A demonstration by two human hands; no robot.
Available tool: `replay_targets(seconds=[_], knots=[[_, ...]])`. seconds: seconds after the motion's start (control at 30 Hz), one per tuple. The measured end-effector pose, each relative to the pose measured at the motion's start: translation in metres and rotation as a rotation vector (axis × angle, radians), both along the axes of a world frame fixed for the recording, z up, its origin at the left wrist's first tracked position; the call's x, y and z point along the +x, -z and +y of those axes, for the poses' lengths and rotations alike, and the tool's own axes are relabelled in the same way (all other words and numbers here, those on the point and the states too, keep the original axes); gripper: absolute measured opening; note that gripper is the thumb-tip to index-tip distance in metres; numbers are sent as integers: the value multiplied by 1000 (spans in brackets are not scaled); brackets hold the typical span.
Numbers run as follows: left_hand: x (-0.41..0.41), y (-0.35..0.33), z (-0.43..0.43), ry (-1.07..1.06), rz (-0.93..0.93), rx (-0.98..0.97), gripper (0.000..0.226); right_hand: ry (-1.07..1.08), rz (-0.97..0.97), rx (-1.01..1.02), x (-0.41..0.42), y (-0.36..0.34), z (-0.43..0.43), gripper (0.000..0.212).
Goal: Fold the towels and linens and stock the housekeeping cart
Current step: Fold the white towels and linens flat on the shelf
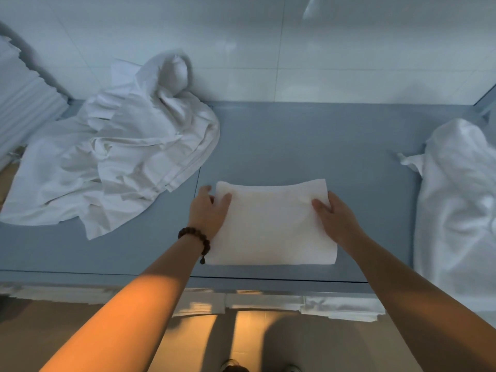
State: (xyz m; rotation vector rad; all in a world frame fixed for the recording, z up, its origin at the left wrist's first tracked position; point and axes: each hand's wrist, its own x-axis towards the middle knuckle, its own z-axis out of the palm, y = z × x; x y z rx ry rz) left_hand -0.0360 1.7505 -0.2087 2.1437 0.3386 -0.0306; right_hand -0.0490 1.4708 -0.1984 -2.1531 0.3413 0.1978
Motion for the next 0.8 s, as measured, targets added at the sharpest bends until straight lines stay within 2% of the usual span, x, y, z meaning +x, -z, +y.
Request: replay_targets(seconds=[0.03,0.07,0.13,0.23,0.43,0.53,0.57,0.63,0.67,0.73,0.8], knots=[[1,2,3,2,41,8,16,23,-15,16,1,1,-1,27],[0,5,6,23,34,20,26,43,-31,26,1,2,-1,25],[-2,6,7,36,-47,39,31,71,-52,31,3,5,-2,24],[-3,3,3,19,-131,42,23,93,-88,6,6,9,0,13],[9,3,4,9,78,221,25,91,-80,-225,16,12,13,18],[3,-3,4,-34,11,268,19,117,-97,-282,15,15,18,18],[-1,-5,3,-19,-71,318,19,128,-107,-293,15,16,19,18],[-9,-9,-4,144,-281,499,34,145,-133,-306,15,18,21,17],[-13,-10,-9,260,-312,596,47,157,-141,-302,15,19,21,17],[-16,-8,-21,467,-158,760,68,175,-154,-296,14,20,20,19],[-15,3,-26,571,26,835,72,175,-154,-302,12,18,22,15]])
